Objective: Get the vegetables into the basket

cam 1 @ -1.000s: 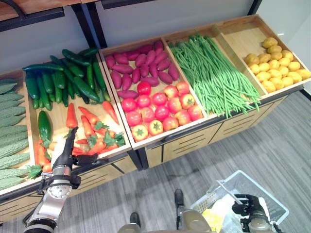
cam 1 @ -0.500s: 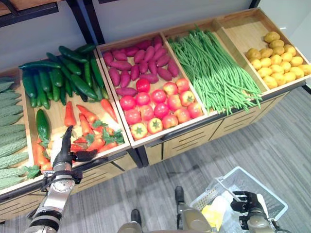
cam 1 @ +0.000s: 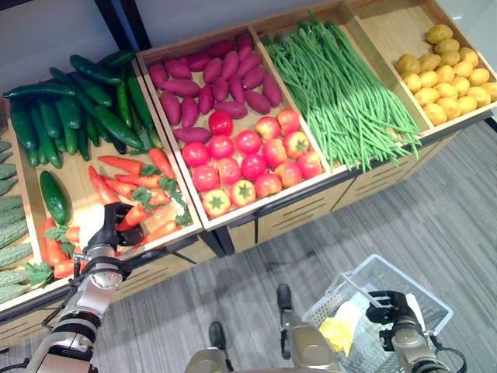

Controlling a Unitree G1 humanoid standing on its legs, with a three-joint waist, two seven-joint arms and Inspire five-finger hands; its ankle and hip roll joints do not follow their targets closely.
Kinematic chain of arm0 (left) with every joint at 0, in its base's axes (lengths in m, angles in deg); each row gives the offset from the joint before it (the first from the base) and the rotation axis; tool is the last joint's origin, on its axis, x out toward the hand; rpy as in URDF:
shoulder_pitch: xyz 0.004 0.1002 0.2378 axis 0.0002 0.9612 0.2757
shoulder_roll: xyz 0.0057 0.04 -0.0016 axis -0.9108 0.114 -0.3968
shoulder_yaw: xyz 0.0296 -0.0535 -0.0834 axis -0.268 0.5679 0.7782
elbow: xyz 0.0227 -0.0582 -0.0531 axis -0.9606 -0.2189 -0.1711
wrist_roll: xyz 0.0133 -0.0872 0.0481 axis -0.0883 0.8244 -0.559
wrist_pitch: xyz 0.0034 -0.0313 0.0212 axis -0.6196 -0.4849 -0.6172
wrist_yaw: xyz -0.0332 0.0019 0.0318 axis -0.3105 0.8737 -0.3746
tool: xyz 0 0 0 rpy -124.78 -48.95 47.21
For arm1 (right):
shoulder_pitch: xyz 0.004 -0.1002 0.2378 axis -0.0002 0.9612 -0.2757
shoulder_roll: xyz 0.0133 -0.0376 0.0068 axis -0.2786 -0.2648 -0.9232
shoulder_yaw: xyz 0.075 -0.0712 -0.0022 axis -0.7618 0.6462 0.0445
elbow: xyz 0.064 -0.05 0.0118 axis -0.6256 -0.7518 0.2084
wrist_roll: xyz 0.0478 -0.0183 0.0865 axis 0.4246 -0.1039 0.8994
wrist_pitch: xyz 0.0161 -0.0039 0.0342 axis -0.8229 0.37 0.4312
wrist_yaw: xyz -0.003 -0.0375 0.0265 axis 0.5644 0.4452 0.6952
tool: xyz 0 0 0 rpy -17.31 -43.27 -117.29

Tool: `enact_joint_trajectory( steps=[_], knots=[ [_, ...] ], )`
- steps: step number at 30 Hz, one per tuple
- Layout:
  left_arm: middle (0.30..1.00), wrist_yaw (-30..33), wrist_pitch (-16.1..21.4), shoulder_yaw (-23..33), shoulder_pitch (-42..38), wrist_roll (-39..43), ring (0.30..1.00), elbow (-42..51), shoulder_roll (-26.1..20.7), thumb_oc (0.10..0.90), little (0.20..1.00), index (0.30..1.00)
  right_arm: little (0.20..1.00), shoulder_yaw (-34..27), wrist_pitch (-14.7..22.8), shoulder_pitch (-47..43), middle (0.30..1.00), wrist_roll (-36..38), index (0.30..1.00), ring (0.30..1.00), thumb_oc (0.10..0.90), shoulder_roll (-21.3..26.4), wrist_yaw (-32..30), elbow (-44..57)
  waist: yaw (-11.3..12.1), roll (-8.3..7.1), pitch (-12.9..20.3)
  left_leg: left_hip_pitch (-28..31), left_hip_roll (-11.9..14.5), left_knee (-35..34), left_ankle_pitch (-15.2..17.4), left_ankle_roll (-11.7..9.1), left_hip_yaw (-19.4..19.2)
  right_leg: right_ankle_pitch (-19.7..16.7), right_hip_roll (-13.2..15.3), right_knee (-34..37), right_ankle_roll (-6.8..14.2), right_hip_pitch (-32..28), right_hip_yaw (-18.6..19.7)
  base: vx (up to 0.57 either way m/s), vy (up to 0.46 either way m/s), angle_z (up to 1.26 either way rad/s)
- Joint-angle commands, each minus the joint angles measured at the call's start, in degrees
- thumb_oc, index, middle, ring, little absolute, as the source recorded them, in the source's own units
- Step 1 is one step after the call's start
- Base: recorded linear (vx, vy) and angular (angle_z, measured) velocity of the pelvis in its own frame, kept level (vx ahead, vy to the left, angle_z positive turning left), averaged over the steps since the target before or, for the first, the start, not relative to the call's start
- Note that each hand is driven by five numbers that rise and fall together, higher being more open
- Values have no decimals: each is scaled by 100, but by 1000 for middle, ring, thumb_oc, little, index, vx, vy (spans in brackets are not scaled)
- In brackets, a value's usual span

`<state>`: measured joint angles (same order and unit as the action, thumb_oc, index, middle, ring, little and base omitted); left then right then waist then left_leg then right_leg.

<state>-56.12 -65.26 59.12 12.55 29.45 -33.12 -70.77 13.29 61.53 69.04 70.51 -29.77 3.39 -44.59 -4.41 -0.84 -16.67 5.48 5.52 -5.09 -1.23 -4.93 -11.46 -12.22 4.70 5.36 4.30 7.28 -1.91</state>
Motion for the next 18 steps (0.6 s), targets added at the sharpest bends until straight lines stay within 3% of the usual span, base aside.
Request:
enact_joint_trajectory(
  steps=[1, 8, 14, 18],
  knots=[
    [300, 489, 445, 450, -432, -39, 300, 684, -335, 400, 300, 300, 300, 236, 150, -128, 300, -220, 300, 300, 400, 213, -222, 19, 0, -295, 88, 75, 223, 9, 165, -153, 472, 427, 568, -105, 652, -368, 86, -10, -1, 6],
    [300, 601, 1037, 742, -620, 854, 300, 2508, -140, 400, 300, 300, 300, 346, 75, -105, 300, -232, 300, 300, 400, 93, -133, 47, 44, -339, 203, 133, 206, 9, 224, -136, 522, 438, 620, -89, 659, -483, 26, -9, 11, 9],
    [300, -337, 1421, 615, -383, 2269, 300, 3430, 164, 400, 300, 300, 300, 306, 48, 32, 300, -186, 300, 300, 400, 21, -23, 148, 8, -372, 289, 192, 190, 9, 255, -130, 480, 451, 635, -79, 649, -528, 60, 0, 0, 0],
    [300, -750, 1451, 544, -225, 3062, 300, 3682, 444, 400, 300, 300, 300, 285, 31, 90, 300, -192, 300, 300, 400, -1, 22, 167, -15, -365, 306, 227, 178, 9, 270, -123, 452, 452, 638, -70, 640, -544, 98, 3, 2, -1]
  ],
)
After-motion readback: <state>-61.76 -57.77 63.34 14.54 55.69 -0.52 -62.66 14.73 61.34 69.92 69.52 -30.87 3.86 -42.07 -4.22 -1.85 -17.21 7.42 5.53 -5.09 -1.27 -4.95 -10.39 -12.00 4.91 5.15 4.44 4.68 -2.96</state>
